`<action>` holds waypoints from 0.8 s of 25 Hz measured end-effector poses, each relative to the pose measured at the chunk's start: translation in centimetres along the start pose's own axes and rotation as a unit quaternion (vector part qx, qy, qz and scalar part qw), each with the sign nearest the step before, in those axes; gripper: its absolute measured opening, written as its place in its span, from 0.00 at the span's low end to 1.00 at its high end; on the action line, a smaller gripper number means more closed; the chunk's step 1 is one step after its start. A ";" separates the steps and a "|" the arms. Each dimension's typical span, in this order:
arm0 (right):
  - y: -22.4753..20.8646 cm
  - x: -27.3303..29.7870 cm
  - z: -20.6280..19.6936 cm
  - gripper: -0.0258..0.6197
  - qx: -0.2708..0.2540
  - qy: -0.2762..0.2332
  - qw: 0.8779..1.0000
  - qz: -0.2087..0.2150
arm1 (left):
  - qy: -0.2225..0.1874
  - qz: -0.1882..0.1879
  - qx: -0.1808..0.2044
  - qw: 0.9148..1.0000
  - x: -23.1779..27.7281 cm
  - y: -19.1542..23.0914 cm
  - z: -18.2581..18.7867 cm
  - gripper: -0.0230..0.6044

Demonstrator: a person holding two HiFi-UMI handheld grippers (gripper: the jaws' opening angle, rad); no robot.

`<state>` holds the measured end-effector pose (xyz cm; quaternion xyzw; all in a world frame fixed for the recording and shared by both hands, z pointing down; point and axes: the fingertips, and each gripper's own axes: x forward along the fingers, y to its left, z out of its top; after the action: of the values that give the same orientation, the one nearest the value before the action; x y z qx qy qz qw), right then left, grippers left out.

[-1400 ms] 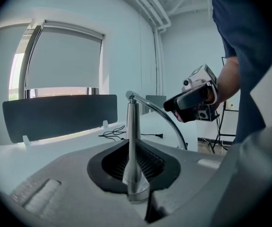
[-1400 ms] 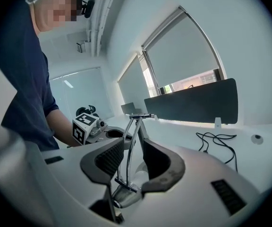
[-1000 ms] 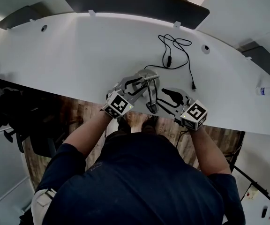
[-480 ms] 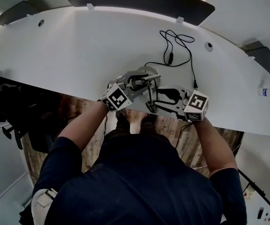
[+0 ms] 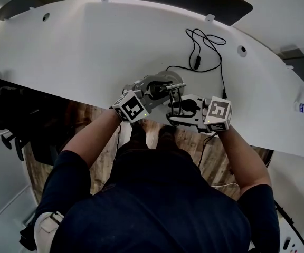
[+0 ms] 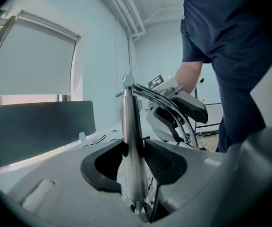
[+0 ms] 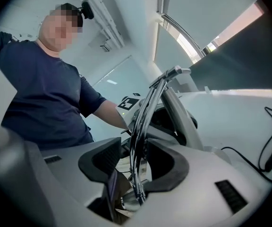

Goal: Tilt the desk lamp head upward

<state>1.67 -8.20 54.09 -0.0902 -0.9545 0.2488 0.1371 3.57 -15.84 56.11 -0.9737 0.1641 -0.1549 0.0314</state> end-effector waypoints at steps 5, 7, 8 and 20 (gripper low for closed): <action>0.2 1.0 -0.1 0.16 -0.007 -0.004 1.000 0.016 | -0.005 0.003 0.005 1.000 0.1 0.0 0.0 0.27; 0.2 1.0 -0.1 0.14 -0.011 -0.003 1.000 0.020 | -0.005 0.005 0.000 1.000 0.1 0.1 0.3 0.27; 0.3 1.0 -0.1 0.13 -0.013 0.000 1.000 0.022 | -0.006 0.006 -0.001 1.000 0.1 0.1 0.2 0.27; 0.8 0.7 -0.3 0.09 0.007 0.029 0.999 0.027 | -0.036 0.013 -0.002 0.999 0.0 0.2 -0.2 0.27</action>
<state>1.15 -7.20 54.05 -0.1224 -0.9457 0.2560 0.1585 3.49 -16.01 56.26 -0.9764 0.1761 -0.1191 0.0377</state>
